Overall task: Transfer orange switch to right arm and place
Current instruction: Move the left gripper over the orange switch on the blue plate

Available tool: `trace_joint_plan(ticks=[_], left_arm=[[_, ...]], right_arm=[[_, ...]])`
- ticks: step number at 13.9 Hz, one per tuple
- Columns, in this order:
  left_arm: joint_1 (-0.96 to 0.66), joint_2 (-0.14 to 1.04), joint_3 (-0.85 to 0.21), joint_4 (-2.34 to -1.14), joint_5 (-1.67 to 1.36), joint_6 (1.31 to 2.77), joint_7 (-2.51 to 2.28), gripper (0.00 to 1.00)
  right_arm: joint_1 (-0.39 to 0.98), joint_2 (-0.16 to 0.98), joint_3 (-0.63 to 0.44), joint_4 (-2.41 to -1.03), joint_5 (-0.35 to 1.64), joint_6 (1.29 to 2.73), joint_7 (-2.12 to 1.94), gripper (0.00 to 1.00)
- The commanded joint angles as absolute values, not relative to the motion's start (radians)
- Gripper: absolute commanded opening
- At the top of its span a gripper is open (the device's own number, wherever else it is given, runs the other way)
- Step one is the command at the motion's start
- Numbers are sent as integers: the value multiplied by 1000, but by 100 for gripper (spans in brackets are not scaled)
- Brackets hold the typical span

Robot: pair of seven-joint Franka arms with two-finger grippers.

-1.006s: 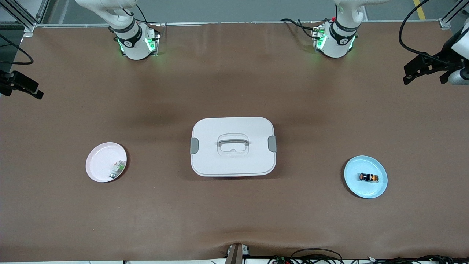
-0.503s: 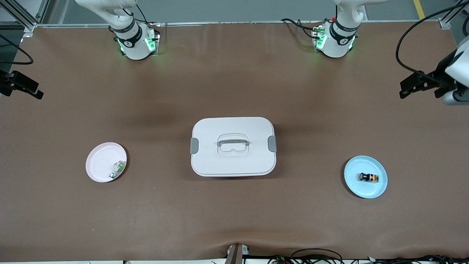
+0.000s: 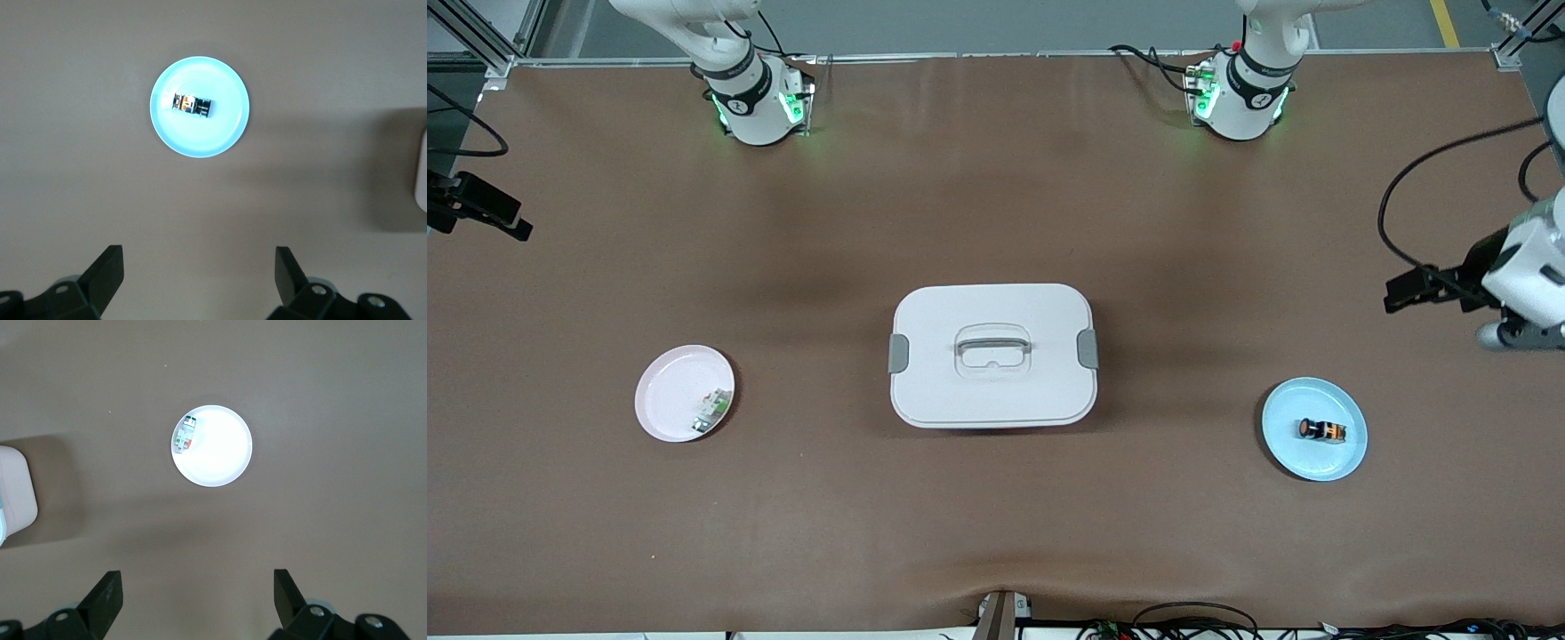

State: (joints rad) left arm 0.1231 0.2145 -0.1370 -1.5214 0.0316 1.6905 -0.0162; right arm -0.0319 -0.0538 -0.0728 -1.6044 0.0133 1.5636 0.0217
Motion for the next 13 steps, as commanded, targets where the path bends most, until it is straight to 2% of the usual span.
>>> trace_joint_plan(ticks=[1,5,13], left_arm=[[138,274,-138,-1497,40,1745,23,100],[123,397,-138,-1494,69,1882,28,100],[187,561,-144,-1497,150,2035,132,100]], right_arm=[[-38,-41,-64,-1580,3,1557,20,100],[-38,-41,-66,-1578,3,1559,20,100],[-37,-40,-66,-1580,3,1562,20,100]])
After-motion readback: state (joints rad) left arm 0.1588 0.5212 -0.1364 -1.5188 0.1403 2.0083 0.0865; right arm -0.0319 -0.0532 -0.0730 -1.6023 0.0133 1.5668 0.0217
